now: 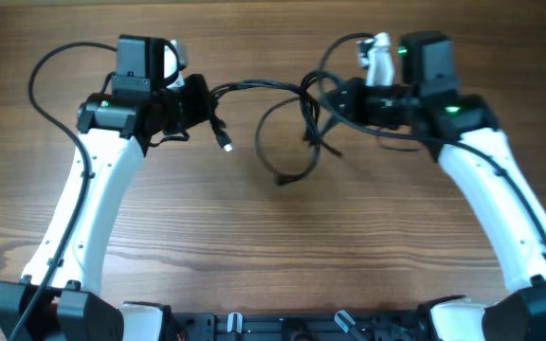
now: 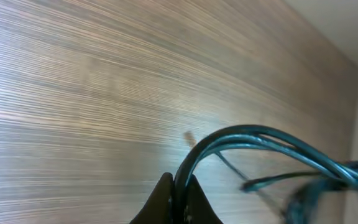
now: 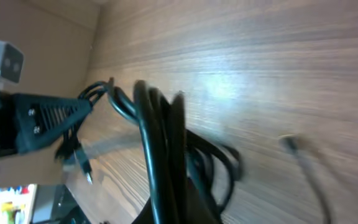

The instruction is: Untangle cables

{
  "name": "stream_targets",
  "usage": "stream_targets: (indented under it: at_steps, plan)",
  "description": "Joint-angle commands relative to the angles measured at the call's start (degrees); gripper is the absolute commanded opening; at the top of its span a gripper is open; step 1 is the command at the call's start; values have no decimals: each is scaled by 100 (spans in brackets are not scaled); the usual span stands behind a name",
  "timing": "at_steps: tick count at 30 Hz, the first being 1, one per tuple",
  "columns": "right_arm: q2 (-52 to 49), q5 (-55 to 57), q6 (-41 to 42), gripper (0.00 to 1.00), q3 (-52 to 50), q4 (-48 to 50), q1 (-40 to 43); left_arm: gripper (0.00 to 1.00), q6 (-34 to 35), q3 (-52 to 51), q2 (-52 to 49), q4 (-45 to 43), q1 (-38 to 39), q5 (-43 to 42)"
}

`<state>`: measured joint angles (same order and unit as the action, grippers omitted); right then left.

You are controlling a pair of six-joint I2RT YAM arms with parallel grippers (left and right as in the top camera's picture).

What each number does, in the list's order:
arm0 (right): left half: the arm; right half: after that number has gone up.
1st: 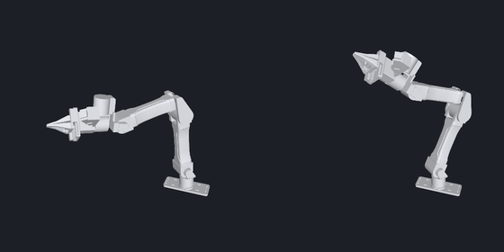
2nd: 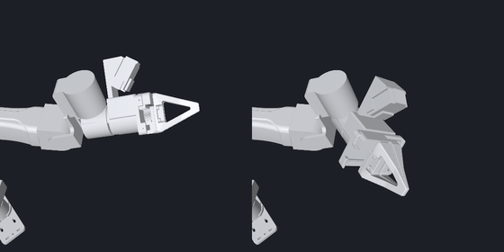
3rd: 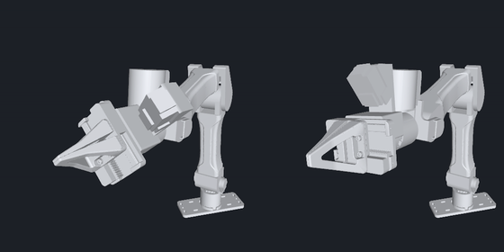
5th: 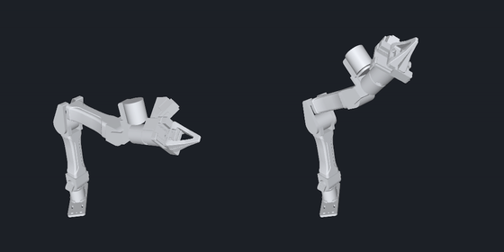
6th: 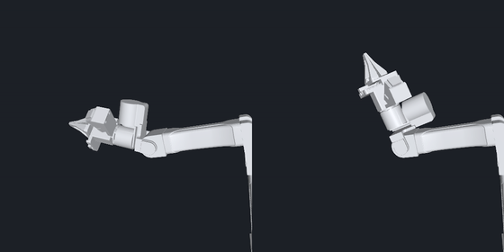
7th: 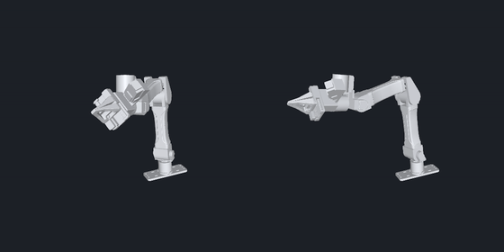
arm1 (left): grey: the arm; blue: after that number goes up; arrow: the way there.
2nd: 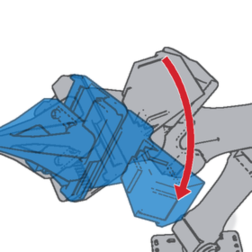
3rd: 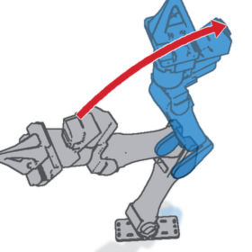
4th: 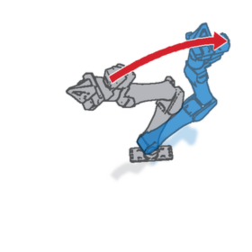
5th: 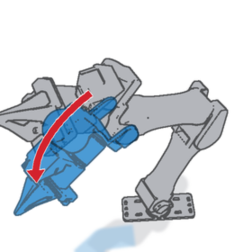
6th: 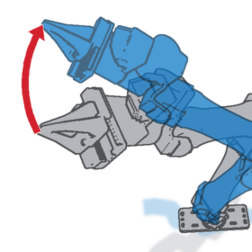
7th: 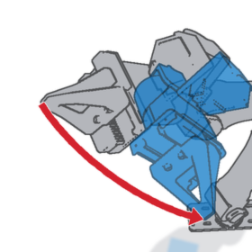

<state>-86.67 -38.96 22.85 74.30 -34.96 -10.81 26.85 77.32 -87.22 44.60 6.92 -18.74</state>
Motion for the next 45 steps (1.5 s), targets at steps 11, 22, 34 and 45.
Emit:
stream_targets:
  at_steps: [11,22,34,45]
  plan:
    - [160,-476,-1687,4,26,-264,435,4,-1320,2,-70,-68,-625,-1082]
    - [160,1971,4,4,26,-791,1878,4,-787,2,-70,179,-1399,986]
    - [160,168,-1690,4,26,-977,2509,4,-715,2,-70,319,-1814,435]
    - [146,2275,-1108,8,26,-955,26,6,-710,2,-70,304,-1351,225]
